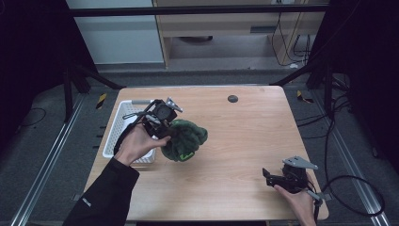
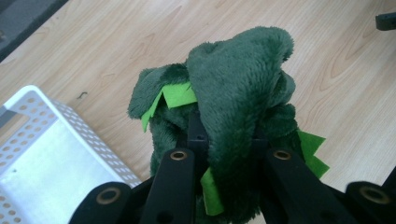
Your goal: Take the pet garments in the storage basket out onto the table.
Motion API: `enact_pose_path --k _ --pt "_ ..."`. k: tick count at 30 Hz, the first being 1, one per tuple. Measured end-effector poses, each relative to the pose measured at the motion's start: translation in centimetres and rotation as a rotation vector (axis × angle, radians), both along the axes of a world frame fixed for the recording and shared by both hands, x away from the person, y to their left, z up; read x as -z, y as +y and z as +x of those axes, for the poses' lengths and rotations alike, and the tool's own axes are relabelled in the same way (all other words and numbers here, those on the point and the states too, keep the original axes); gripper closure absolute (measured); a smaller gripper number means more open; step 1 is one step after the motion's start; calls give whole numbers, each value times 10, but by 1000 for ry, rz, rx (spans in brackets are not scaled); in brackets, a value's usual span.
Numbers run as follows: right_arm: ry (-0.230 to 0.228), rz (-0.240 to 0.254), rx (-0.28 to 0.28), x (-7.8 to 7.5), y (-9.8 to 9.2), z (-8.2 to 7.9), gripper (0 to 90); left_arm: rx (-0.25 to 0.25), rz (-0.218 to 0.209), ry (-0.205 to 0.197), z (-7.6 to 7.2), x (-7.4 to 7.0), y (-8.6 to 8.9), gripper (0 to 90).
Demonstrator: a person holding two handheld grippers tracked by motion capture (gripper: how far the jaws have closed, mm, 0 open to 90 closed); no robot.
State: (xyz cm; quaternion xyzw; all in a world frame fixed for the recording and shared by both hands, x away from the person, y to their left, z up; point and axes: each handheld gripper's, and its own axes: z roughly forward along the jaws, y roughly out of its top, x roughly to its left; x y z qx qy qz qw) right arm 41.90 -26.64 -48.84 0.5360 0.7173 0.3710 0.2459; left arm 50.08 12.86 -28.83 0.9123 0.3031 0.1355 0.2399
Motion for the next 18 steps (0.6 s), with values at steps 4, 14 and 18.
enact_pose_path --k 4,14,18 --pt "-2 -1 3 0 -1 0 83 12 -1 11 1 5 -8 792" --pt "-1 6 5 -1 -1 0 82 57 18 29 2 17 -32 791" --pt "-3 2 8 0 -2 0 82 72 13 37 3 22 -42 791"
